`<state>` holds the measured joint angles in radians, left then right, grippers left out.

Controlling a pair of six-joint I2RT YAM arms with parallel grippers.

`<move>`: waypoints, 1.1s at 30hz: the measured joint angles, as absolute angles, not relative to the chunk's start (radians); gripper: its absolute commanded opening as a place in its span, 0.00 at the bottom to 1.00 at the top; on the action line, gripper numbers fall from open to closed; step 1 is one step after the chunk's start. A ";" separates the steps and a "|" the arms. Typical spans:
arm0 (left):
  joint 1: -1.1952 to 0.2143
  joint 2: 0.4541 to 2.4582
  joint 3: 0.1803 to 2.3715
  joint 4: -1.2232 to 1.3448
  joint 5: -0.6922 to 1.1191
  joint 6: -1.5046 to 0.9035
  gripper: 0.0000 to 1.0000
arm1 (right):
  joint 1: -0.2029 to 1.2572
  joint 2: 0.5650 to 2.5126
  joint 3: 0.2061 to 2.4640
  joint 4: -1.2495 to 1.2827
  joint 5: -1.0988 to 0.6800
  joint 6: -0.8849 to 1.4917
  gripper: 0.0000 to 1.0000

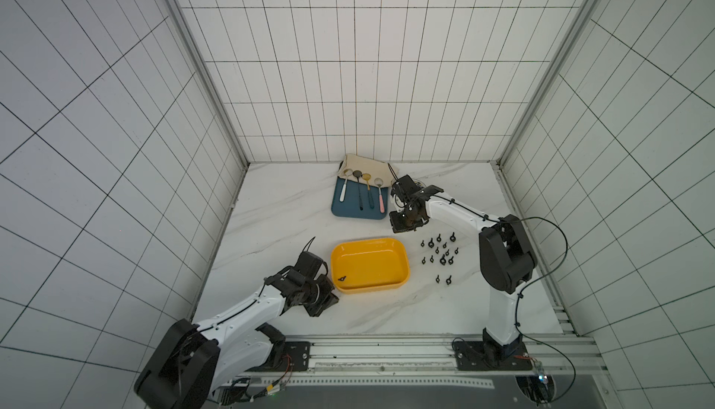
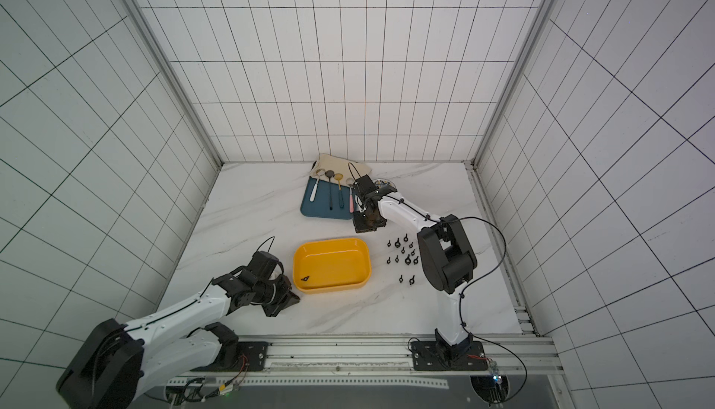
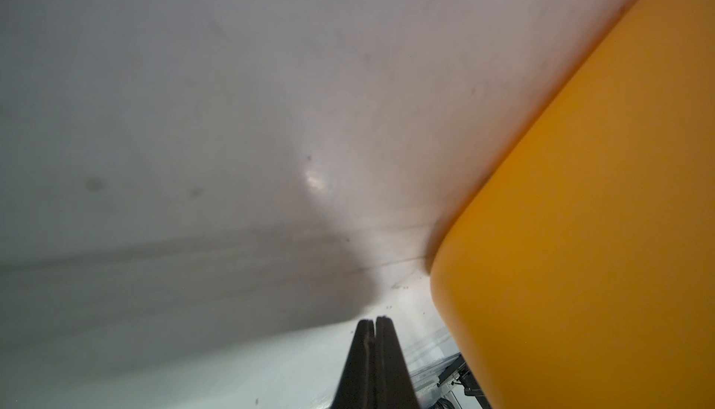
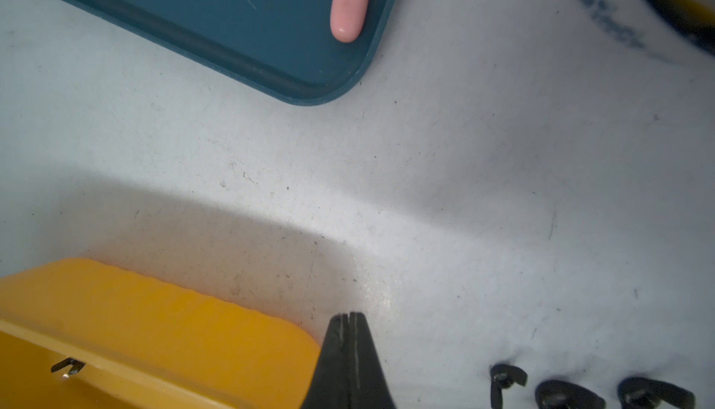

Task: Take out the wing nut from the storage box
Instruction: Adjust the storage box at the center of the board.

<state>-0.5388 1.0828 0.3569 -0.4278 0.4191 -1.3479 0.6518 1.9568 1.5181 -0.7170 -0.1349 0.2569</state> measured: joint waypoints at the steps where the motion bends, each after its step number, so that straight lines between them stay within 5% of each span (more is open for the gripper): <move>1: -0.546 1.096 0.356 -0.407 0.415 -1.361 0.00 | 0.652 1.956 1.518 -0.711 -0.144 0.257 0.00; 33: -0.441 1.197 0.428 -0.319 0.324 -1.318 0.00 | 0.672 1.829 1.242 -0.637 -0.281 0.292 0.00</move>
<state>-0.4408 1.1973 0.4278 -0.3191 0.3237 -1.3178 0.6724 1.8294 1.2423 -0.6369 -0.2806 0.2920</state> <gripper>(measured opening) 0.040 0.042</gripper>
